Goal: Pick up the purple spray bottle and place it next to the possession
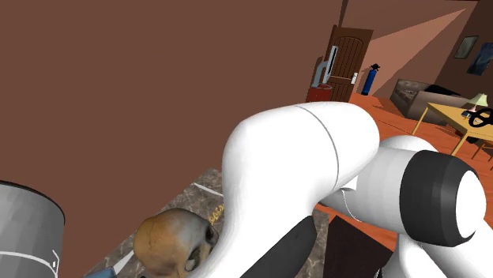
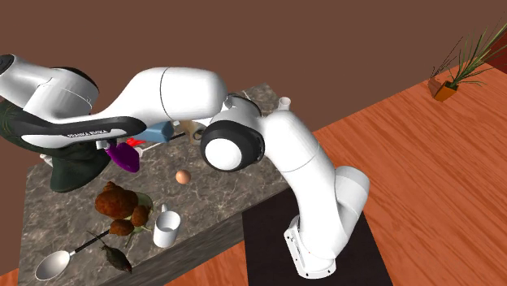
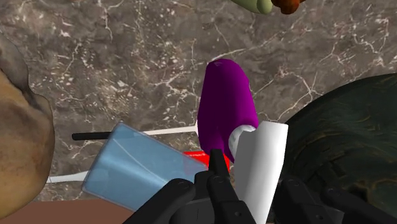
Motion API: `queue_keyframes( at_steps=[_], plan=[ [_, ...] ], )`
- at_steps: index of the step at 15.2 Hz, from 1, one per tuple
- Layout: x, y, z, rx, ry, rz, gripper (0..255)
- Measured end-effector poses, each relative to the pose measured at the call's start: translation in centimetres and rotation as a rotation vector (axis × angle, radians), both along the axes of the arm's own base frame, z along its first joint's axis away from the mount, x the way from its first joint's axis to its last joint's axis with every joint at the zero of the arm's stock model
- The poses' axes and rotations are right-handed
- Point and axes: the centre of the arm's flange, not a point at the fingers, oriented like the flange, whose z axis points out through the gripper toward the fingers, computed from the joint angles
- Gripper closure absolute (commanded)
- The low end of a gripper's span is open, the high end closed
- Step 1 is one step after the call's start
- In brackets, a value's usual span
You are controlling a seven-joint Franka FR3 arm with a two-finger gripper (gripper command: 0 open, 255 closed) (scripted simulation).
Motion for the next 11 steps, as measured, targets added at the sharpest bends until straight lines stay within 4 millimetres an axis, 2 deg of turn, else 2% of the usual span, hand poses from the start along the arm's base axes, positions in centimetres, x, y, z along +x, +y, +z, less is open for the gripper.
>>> queue_keyframes(
  at_steps=[1,2,8,11],
  plan=[
    [0.0,0.0,0.0,0.0,0.0,0.0,255],
    [0.0,0.0,0.0,0.0,0.0,0.0,0],
    [0.0,0.0,0.0,0.0,0.0,0.0,0],
    [-0.2,-0.1,2.8,0.001,-0.001,0.0,0]
  ],
)
